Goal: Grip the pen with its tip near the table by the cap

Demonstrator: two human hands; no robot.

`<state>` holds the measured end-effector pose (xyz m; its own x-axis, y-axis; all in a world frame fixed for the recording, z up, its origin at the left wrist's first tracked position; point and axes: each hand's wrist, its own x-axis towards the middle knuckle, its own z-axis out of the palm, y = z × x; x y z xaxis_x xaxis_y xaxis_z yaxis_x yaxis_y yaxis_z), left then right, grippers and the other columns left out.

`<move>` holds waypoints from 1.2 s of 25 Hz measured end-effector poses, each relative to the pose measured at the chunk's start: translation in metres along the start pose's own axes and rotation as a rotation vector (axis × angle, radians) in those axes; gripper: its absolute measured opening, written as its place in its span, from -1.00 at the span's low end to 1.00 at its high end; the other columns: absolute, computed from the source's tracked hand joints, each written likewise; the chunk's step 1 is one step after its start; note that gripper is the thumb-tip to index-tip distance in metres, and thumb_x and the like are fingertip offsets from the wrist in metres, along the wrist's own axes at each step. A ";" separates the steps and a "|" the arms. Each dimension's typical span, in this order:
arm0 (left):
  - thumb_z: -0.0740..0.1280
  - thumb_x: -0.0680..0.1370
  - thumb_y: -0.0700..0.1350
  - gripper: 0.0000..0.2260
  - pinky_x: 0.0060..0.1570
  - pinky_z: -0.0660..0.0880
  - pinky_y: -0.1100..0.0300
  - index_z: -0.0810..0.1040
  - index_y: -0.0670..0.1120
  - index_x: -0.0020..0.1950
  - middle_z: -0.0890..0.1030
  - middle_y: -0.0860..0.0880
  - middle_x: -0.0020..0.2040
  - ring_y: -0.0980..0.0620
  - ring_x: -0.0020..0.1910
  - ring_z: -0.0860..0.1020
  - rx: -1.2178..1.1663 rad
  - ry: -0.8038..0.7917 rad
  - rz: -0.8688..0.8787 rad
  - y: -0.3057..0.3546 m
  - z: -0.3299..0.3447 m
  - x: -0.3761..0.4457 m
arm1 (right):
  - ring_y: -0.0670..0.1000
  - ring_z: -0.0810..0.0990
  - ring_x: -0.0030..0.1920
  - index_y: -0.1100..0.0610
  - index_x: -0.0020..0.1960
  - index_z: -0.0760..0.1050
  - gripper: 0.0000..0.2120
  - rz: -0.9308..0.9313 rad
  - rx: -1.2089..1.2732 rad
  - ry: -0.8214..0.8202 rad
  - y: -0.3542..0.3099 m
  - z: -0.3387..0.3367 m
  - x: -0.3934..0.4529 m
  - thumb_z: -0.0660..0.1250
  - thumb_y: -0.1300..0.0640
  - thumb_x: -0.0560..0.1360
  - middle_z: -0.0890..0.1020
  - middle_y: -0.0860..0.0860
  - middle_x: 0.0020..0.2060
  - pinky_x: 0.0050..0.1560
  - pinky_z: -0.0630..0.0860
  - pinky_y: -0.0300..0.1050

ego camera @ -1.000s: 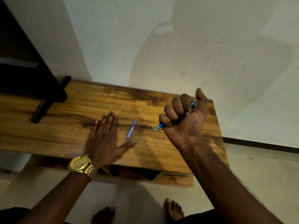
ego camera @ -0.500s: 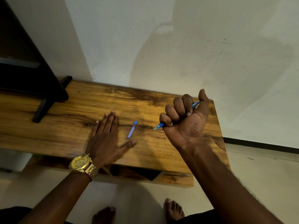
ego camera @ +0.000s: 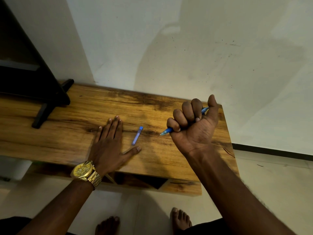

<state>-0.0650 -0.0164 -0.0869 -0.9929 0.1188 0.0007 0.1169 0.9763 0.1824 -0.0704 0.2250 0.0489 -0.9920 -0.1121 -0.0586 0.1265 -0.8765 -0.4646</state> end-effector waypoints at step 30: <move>-0.08 0.43 0.69 0.17 0.76 -0.10 -0.12 -0.09 -0.10 0.80 -0.18 -0.02 0.81 -0.03 0.80 -0.14 -0.007 -0.004 -0.003 -0.001 -0.001 0.000 | -0.06 0.02 -0.49 0.01 -0.40 0.09 -0.36 -0.054 0.116 -0.134 -0.009 0.025 -0.023 -0.10 -0.34 0.73 0.09 -0.08 -0.49 -0.43 0.03 -0.17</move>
<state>-0.0654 -0.0180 -0.0861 -0.9932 0.1164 -0.0040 0.1136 0.9754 0.1892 -0.0490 0.2239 0.0768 -0.9894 -0.1178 0.0855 0.0798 -0.9303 -0.3581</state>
